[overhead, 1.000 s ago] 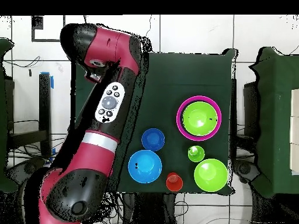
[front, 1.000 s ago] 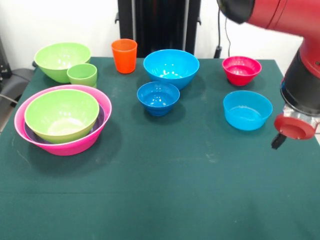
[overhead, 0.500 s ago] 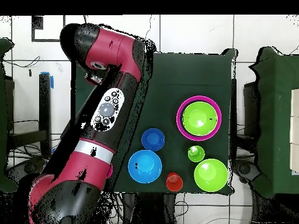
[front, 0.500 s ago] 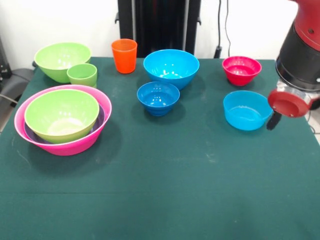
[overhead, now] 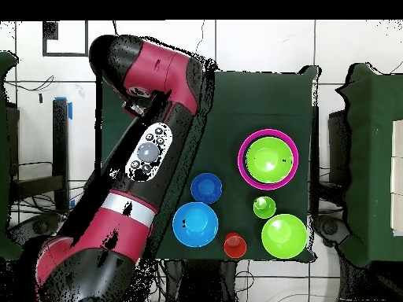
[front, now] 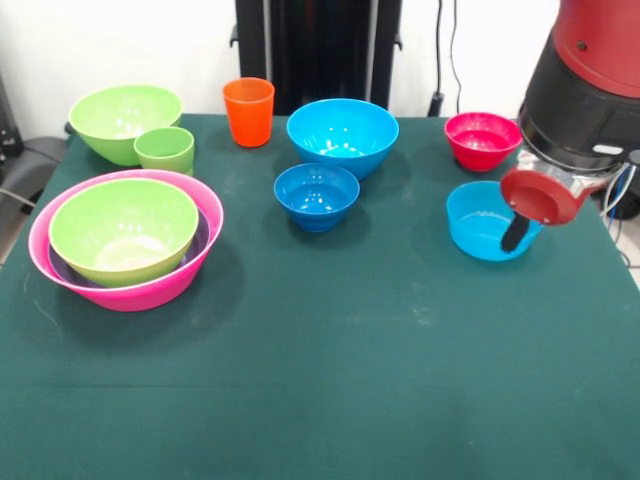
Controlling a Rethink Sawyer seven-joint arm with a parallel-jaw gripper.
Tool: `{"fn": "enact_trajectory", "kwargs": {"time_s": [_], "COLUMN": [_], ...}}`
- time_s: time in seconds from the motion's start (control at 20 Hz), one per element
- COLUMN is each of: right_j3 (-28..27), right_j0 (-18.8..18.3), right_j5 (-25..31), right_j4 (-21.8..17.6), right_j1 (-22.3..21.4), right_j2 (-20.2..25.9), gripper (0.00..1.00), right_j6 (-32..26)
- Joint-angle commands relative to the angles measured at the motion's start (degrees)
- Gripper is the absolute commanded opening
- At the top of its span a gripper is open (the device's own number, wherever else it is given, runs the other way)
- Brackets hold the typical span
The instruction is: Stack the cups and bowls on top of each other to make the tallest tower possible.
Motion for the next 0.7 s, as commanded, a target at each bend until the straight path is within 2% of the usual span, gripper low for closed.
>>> {"fn": "enact_trajectory", "kwargs": {"time_s": [0.05,0.7], "right_j3": [6.3,7.6], "right_j0": [0.0,0.2], "right_j5": [-8.5,-11.6], "right_j4": [-4.7,-4.4], "right_j1": [0.6,1.7], "right_j2": [7.1,7.7], "gripper": [1.0,1.0], "right_j6": [-1.4,-0.9]}}
